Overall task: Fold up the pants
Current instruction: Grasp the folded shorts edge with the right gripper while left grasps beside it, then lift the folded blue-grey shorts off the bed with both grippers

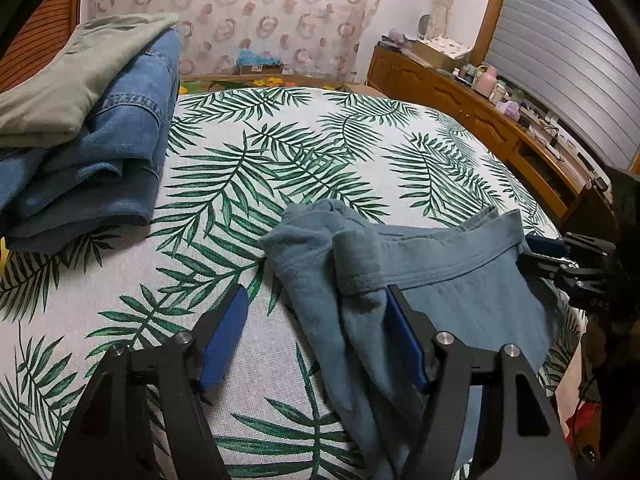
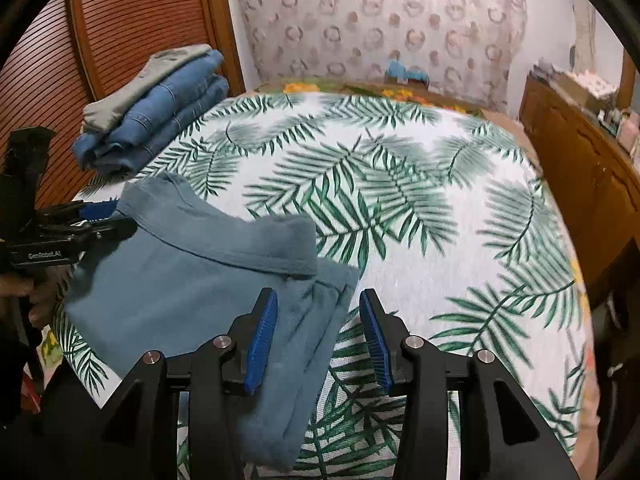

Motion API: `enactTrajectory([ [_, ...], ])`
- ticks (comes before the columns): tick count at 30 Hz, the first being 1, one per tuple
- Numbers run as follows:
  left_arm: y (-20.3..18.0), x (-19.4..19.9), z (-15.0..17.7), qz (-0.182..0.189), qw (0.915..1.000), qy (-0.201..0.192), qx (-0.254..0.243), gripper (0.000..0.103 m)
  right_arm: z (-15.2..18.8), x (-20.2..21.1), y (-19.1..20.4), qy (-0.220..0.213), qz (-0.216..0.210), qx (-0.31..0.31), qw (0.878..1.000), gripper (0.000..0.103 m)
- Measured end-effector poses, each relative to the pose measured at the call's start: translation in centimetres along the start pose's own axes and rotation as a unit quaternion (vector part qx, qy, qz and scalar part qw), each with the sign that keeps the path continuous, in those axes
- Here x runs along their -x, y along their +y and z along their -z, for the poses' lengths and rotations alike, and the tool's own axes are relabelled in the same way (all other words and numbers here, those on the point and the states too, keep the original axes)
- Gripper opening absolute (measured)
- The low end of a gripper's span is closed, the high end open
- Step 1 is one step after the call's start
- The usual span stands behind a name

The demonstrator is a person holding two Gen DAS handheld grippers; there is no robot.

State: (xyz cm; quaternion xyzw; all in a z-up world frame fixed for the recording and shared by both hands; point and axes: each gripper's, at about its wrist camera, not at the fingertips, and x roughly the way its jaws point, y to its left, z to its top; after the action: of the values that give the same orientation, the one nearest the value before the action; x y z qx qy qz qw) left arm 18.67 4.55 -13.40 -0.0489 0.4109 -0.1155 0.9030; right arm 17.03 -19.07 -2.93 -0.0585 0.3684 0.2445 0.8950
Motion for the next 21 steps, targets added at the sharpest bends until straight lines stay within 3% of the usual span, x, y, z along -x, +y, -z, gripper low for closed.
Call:
enactTrajectory([
  [3,0.0,0.1,0.0,0.016,0.9999,-0.001,-0.001,0.054,-0.2,-0.6,0.0,0.002,-0.009,-0.006,1.0,0.044],
  [4,0.0,0.1,0.0,0.028,0.9996,0.0,-0.003,0.043,-0.4,-0.9,0.0,-0.001,-0.009,-0.005,1.0,0.044],
  [5,-0.1,0.1,0.0,0.036,0.9993,0.002,-0.006,0.038,-0.5,-1.0,0.1,-0.003,-0.012,-0.003,1.0,0.044],
  [8,-0.3,0.2,0.0,0.044,0.999,0.001,-0.008,0.029,-0.5,-1.1,0.2,-0.005,-0.021,0.0,1.0,0.044],
  [12,-0.5,0.6,0.1,0.05,0.9987,-0.006,-0.009,0.021,-0.1,-1.1,0.6,-0.008,-0.016,0.015,1.0,0.025],
  [13,-0.6,0.9,0.2,0.05,0.9986,-0.012,-0.01,0.017,0.0,-1.0,0.6,-0.008,-0.02,0.015,1.0,0.015],
  [16,-1.4,1.8,0.2,0.047,0.9982,-0.029,-0.021,0.016,0.1,-0.5,0.8,-0.021,-0.018,0.015,0.999,0.009],
  [21,-2.4,4.1,0.0,0.048,0.9964,-0.06,-0.035,0.016,0.4,0.7,1.2,-0.046,-0.022,0.017,0.999,0.008],
])
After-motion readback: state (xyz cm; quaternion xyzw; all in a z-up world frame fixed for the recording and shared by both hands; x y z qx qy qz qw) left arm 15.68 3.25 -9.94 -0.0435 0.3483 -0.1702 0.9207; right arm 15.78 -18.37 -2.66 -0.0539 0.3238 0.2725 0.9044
